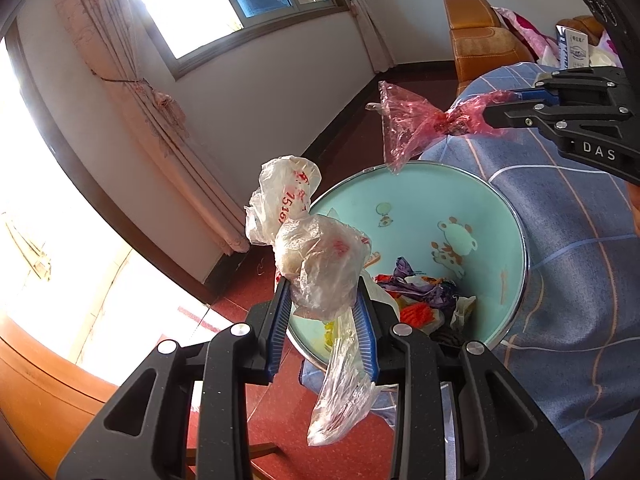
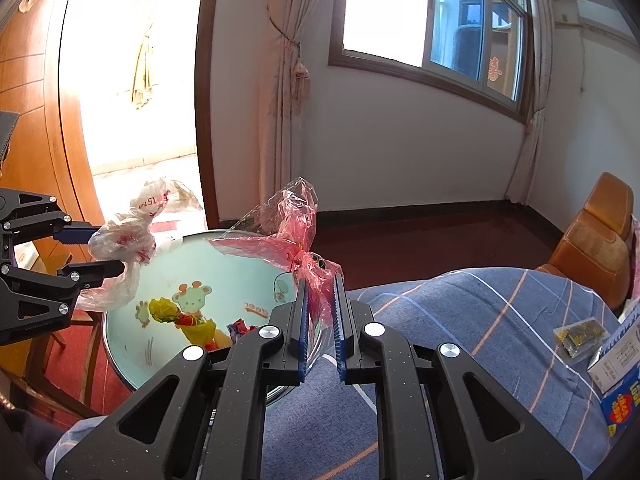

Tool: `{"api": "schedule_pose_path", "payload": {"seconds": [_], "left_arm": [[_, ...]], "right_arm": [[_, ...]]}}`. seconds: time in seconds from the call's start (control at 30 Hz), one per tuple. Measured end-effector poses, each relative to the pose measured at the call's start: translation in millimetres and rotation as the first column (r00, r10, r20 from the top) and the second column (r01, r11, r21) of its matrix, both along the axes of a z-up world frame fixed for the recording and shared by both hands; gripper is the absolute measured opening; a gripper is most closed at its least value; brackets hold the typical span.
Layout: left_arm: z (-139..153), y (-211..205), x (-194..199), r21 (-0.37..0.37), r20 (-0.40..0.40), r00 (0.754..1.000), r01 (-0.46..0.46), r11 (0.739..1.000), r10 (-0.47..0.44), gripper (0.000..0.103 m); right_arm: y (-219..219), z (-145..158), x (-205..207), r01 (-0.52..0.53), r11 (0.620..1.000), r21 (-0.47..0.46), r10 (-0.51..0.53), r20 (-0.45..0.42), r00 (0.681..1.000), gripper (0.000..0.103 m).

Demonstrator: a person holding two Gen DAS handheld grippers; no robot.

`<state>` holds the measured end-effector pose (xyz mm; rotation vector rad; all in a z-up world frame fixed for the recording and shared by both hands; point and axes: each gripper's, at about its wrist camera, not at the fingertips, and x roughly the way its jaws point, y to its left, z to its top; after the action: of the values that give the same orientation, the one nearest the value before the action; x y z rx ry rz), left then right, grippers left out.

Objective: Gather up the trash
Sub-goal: 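Hold the clear bag and pink wrapper over the teal bin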

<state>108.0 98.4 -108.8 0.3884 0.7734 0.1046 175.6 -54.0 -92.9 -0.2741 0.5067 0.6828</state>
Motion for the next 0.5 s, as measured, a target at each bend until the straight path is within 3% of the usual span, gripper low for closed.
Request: {"api": "schedule_pose_path", "payload": {"seconds": [0.5], "left_arm": [[1, -1, -3, 0.002, 0.009, 1.0, 0.009, 1.0, -0.009, 0.031]], "right_arm": [[11, -3, -3, -0.025, 0.999, -0.03, 0.025, -0.004, 1.0, 0.012]]}}
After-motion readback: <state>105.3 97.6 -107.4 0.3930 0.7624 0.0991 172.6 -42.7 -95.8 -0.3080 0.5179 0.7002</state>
